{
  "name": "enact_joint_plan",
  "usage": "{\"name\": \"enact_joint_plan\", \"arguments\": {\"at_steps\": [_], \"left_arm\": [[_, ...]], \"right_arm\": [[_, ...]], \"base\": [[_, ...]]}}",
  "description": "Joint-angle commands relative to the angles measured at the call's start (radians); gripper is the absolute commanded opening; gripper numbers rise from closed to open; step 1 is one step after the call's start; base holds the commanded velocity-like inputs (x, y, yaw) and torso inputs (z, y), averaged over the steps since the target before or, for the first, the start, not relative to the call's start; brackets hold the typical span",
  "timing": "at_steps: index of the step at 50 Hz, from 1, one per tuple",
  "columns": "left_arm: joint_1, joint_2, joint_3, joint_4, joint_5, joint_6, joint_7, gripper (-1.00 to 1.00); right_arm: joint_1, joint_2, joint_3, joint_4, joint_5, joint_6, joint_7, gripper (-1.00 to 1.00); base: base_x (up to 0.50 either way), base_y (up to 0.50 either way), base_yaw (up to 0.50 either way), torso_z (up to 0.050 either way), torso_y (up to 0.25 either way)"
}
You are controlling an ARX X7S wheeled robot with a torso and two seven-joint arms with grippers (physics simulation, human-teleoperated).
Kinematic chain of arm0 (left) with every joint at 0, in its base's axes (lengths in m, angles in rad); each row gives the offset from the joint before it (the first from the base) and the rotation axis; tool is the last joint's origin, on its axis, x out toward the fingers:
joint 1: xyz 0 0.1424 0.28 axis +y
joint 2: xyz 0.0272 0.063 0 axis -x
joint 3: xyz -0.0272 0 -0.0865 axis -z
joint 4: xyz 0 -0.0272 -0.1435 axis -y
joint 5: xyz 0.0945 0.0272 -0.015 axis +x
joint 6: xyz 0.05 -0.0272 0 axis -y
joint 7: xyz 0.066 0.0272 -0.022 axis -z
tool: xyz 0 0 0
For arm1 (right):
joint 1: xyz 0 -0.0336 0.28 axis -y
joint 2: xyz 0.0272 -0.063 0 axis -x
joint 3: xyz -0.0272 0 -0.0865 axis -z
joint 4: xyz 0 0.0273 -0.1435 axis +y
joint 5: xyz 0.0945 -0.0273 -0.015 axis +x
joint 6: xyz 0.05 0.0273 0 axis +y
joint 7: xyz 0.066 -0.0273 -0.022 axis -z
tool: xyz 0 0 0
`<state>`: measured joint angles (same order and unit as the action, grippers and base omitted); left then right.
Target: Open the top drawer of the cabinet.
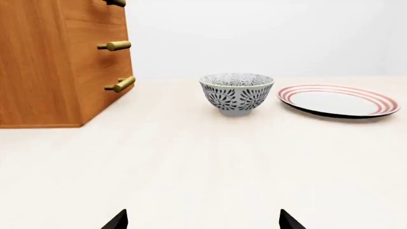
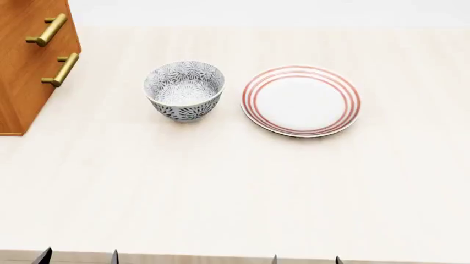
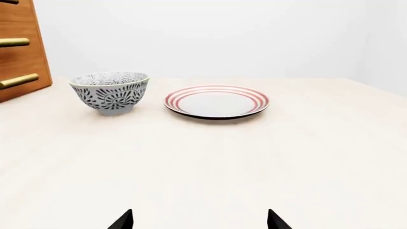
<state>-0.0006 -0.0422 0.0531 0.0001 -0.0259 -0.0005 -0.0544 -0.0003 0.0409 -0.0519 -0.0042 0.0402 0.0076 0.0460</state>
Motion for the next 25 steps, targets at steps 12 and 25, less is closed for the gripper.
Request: {"name": "enact_joint_plan", "arguments": {"at_steps": [12, 25], "left_arm": [[-0.005, -0.015, 0.020, 0.003, -0.006, -0.024, -0.030, 1.00], [-0.007, -0.033, 0.044, -0.003, -0.028, -0.013, -0.041, 1.00]], "right_arm": [[0.003, 0.015, -0.018, 0.007, 0.017, -0.003, 0.017, 1.00], [0.007, 0.032, -0.038, 0.017, 0.040, -0.014, 0.034, 1.00]], "base": [[0.00, 0.00, 0.00, 0.000, 0.000], [0.00, 0.00, 0.00, 0.029, 0.000]]}}
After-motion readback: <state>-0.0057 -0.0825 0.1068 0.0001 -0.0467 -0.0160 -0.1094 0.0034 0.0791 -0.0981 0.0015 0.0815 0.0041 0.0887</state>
